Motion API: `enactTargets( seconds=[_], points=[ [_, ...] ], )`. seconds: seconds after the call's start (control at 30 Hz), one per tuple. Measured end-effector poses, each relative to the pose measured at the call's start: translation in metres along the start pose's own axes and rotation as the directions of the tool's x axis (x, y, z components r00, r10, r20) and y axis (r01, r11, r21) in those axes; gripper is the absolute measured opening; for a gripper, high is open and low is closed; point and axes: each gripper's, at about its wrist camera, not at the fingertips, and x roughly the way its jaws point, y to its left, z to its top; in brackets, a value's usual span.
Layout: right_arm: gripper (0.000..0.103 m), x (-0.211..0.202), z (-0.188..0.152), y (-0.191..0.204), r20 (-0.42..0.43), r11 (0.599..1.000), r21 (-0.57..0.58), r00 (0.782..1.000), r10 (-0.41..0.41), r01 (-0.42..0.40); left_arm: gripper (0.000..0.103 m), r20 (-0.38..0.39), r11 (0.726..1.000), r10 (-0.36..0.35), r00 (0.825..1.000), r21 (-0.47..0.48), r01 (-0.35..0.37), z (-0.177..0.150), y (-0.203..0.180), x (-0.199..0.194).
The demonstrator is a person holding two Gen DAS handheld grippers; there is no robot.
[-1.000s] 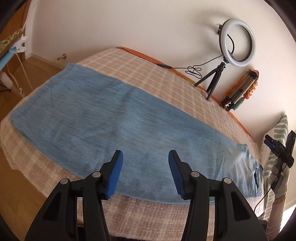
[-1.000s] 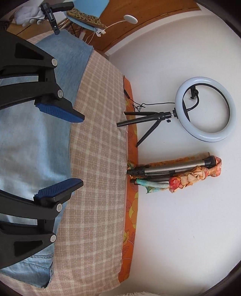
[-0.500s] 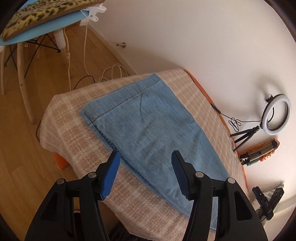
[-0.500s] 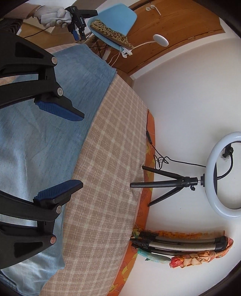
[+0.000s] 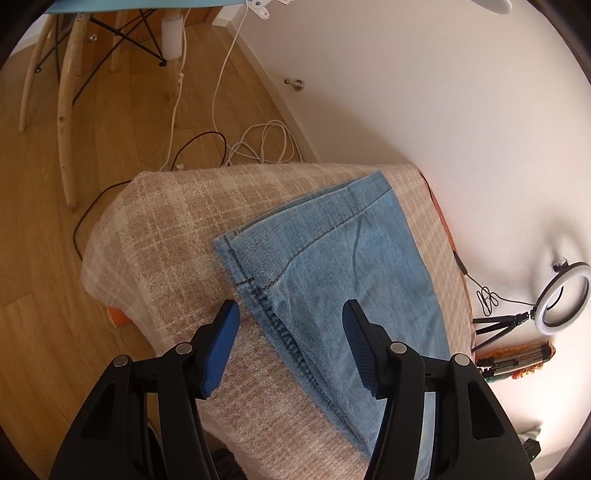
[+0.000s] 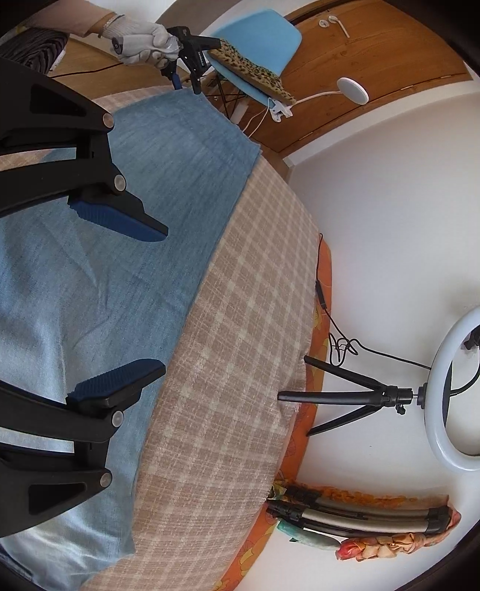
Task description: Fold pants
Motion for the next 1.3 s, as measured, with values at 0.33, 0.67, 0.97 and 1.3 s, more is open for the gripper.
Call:
enactTargets(
  seconds=[0.33, 0.67, 0.97, 1.3],
  points=[
    [0.069, 0.003, -0.001, -0.003, -0.021, 1.000, 0.016, 1.000, 0.011, -0.010, 0.058, 0.043, 0.997, -0.062, 0.997, -0.045, 0.064, 0.010, -0.003, 0.008],
    [0.071, 0.001, -0.005, 0.005, -0.026, 1.000, -0.019, 1.000, -0.001, 0.001, 0.015, 0.070, 0.998, 0.001, 0.998, 0.057, -0.005, 0.010, -0.028, 0.019],
    [0.071, -0.003, -0.005, 0.002, -0.022, 1.000, 0.001, 1.000, 0.004, -0.004, 0.019, 0.104, 0.990, 0.080, 0.991, 0.107, -0.091, 0.013, -0.041, 0.027],
    [0.071, 0.003, -0.007, -0.007, -0.034, 0.999, 0.051, 0.999, 0.018, -0.017, 0.006, 0.205, 0.892, -0.010, 0.979, 0.444, -0.084, -0.024, -0.126, 0.002]
  ],
)
